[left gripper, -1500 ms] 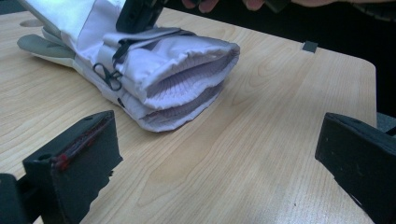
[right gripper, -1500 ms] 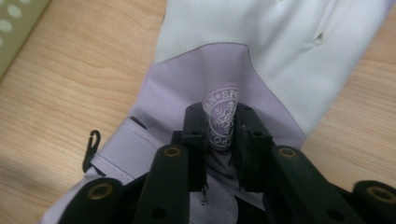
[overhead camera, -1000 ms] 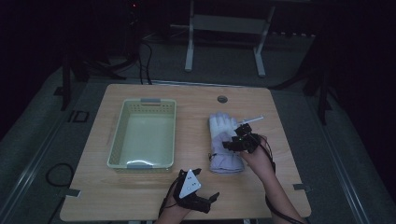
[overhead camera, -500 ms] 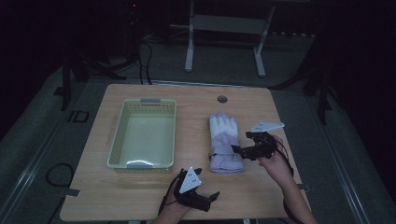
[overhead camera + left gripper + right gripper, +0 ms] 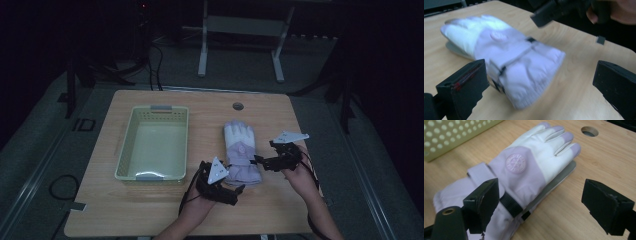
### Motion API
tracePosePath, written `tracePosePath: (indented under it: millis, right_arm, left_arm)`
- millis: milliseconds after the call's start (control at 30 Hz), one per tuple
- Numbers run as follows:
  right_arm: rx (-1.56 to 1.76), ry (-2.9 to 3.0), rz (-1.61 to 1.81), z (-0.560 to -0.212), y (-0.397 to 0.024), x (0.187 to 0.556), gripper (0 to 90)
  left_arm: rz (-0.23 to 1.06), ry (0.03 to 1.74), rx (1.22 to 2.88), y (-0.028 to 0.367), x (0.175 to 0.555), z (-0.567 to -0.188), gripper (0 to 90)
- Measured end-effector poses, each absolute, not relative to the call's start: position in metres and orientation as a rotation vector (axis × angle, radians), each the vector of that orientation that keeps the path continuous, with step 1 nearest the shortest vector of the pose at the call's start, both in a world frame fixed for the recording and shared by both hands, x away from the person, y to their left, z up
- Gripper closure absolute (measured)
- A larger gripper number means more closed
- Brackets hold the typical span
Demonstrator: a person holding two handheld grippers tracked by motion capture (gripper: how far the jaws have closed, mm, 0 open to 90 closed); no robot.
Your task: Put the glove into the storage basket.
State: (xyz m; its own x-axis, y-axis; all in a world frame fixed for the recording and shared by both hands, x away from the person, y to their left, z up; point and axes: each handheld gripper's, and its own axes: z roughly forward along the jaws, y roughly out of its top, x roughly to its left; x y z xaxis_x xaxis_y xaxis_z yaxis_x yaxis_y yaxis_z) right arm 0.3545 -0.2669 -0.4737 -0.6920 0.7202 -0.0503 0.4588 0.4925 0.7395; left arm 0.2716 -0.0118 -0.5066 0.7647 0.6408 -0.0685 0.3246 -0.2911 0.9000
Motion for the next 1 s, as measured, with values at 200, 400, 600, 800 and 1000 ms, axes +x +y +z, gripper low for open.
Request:
tracePosePath:
  millis: [200,400,600,800,1000]
  right_arm:
    - [1.082,2.366,1.094,-0.478,-0.269,0.367,14.1]
    - [1.141,2.355,1.11,-0.48,-0.266,0.381,13.8]
    - [1.202,2.356,1.133,-0.49,-0.261,0.388,12.0]
    - [1.274,2.348,1.032,-0.511,-0.257,0.393,27.5]
    - [1.388,2.432,0.999,-0.533,-0.255,0.398,30.4]
  left_arm:
    - [0.359,0.831,1.925,-0.019,0.31,-0.499,0.0]
    - [0.362,0.961,1.901,-0.022,0.352,-0.499,13.7]
    - [0.326,1.104,1.947,-0.029,0.374,-0.519,15.0]
    - [0.3,1.147,1.996,-0.032,0.378,-0.542,20.7]
    - [0.142,1.209,1.984,-0.025,0.388,-0.555,18.3]
